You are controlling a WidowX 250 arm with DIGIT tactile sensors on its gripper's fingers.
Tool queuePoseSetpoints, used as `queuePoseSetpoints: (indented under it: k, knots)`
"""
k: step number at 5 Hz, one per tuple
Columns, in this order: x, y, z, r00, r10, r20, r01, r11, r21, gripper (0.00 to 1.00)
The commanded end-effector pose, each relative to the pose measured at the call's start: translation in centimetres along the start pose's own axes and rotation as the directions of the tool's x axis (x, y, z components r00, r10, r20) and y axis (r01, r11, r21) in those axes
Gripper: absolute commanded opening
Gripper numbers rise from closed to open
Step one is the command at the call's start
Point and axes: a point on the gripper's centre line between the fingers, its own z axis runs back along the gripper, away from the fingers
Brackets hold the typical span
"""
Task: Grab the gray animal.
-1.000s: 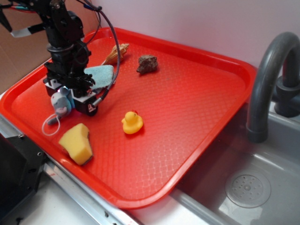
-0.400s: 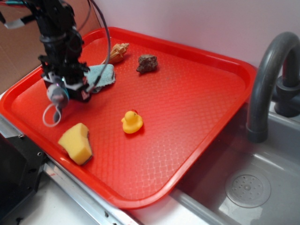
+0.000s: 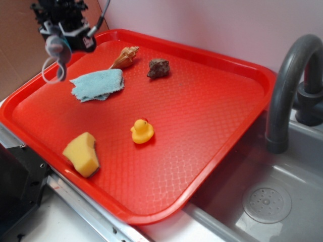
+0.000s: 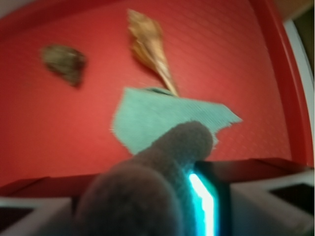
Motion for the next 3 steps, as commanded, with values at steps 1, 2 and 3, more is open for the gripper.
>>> queuePoseSetpoints:
  k: [1, 2, 3]
  knots:
    - [-2.87, -1.8, 7.2, 0.98, -0.09, 0.179, 0.093, 0.996, -0.008, 0.19]
    - [-3.29, -1.09, 6.58, 0.965, -0.207, 0.164, 0.221, 0.972, -0.076, 1.0]
    - [-3.29, -1.09, 6.58, 0.965, -0.207, 0.164, 0.221, 0.972, -0.076, 1.0]
